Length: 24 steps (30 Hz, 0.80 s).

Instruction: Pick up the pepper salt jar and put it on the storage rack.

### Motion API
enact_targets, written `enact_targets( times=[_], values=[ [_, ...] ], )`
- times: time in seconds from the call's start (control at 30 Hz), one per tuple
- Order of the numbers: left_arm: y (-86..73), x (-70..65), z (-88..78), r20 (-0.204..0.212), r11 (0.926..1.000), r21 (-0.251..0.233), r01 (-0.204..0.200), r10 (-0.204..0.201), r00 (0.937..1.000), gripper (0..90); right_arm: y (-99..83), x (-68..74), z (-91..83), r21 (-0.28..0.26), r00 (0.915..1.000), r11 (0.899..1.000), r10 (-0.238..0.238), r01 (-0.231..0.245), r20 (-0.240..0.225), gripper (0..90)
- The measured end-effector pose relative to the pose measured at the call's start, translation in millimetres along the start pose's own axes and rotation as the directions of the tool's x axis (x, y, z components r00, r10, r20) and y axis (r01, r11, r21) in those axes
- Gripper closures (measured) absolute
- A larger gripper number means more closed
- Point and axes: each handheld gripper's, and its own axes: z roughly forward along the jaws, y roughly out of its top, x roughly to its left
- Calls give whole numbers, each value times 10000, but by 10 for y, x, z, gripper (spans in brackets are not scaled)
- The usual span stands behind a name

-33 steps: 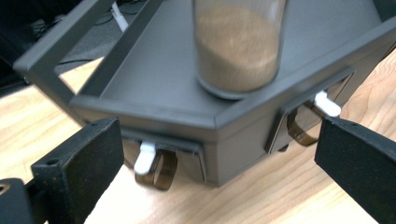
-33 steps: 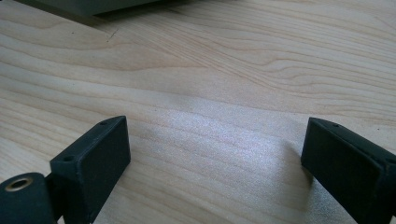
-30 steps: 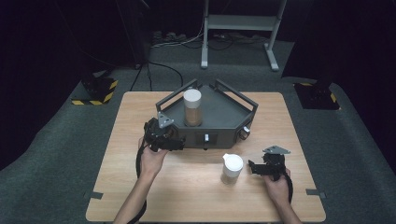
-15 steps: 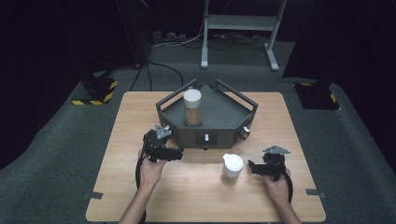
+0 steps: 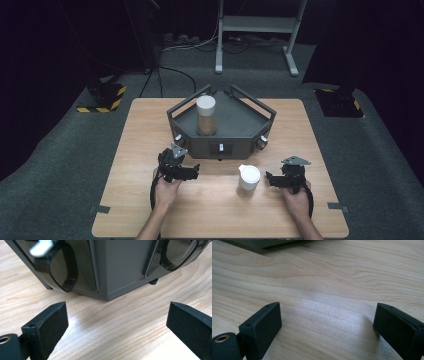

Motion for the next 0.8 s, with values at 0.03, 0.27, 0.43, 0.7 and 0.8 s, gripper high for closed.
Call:
enact_targets(
  times=[0.03,0.27,0.43,0.7,0.8],
  values=[
    [-5,-3,22,-18,10000,48,-3,3,10000,40,0,0,0,-1,10000,10000,1,-1,1,75],
    [-49,-23,137,-73,9994,337,64,-62,10000,41,0,0,0,-1,10000,10000,2,-2,1,75],
    [-91,-37,192,-120,9990,405,179,-175,9998,41,0,0,0,-1,10000,10000,2,-2,2,75],
    [-128,-71,258,-271,9986,491,176,-163,9995,41,0,1,0,-2,10000,10000,3,-3,2,75],
    [-151,-78,269,-270,9987,467,217,-205,9994,41,0,0,0,-1,10000,10000,3,-3,1,75]
  ],
)
